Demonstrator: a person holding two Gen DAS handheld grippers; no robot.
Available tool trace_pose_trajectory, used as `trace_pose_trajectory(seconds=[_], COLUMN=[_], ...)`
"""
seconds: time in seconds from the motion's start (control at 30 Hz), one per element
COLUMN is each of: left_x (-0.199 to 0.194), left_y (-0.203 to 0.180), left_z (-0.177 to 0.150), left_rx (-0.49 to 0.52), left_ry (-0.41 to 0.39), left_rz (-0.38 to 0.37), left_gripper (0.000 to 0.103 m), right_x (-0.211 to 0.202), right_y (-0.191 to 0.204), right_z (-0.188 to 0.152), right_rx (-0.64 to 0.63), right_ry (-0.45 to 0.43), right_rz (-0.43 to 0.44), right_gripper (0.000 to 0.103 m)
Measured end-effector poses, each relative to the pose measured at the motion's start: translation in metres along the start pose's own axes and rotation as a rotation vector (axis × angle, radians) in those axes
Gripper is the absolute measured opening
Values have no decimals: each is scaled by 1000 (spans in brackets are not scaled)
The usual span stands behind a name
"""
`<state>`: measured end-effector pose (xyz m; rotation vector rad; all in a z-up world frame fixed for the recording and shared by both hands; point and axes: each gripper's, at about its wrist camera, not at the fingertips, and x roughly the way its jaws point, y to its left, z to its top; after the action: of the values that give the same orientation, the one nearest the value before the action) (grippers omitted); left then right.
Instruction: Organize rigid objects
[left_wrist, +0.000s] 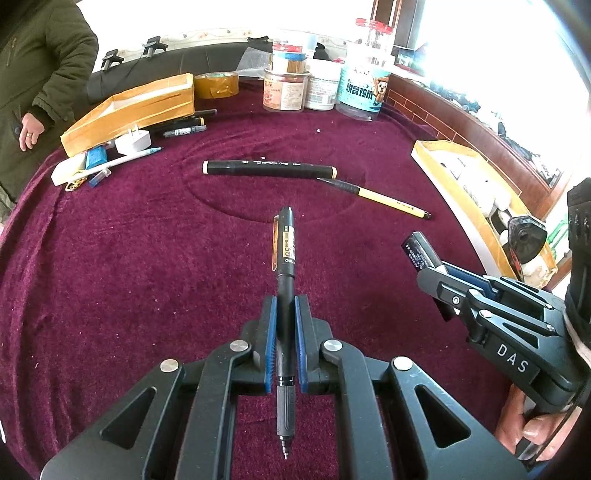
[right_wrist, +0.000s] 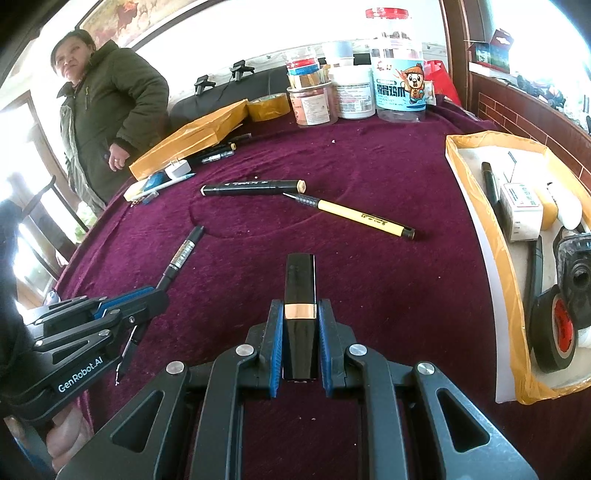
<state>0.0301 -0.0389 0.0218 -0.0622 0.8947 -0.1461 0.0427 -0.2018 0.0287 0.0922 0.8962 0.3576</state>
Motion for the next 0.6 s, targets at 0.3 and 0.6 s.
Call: trace_pose_trajectory(seconds=[0.3, 0.6], left_x=[-3, -11], left_y=[1, -1], left_z=[0, 0], left_rx=[-5, -8], left_ry=[-7, -19], left_rz=[-9, -17], left_gripper=[7, 7], right_x=[-6, -23], right_y=[2, 2], right_z=[2, 4], right_rx=[-1, 0], right_ry=[-8, -37], right_rz=[0, 1], right_gripper=[15, 15])
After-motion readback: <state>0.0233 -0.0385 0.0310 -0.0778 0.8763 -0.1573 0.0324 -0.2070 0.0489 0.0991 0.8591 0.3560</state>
